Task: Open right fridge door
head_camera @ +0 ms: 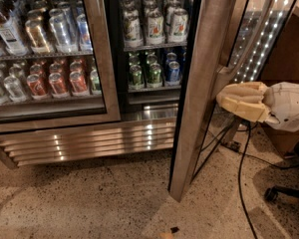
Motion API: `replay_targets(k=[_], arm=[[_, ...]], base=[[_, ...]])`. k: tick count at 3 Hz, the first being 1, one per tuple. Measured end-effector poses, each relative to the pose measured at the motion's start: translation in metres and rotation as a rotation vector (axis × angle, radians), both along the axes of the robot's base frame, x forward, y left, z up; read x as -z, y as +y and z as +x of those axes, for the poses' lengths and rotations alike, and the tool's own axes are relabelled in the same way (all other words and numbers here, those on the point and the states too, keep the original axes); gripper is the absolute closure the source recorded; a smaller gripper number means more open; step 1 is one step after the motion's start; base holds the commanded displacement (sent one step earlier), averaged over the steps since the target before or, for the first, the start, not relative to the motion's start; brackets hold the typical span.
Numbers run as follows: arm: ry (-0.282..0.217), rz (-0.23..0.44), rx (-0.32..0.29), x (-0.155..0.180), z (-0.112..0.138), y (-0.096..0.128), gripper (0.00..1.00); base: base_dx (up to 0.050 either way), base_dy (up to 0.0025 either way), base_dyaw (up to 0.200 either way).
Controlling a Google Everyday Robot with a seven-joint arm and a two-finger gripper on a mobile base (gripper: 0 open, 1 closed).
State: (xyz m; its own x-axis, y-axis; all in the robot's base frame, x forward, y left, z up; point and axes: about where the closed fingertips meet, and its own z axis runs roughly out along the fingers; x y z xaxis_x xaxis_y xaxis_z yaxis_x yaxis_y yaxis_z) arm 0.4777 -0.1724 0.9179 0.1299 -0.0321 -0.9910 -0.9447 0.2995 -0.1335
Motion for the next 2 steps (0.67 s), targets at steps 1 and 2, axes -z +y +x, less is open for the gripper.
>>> replay_targets(k=[1, 2], arm=[[-0.023, -0.023, -0.017, 0.022, -0.040, 0.001, 1.00], [-0.029, -0.075, -0.068, 0.082, -0.128, 0.004, 1.00]], base=[[0.000, 0.00000, 0.000], [0.000, 0.00000, 0.000]])
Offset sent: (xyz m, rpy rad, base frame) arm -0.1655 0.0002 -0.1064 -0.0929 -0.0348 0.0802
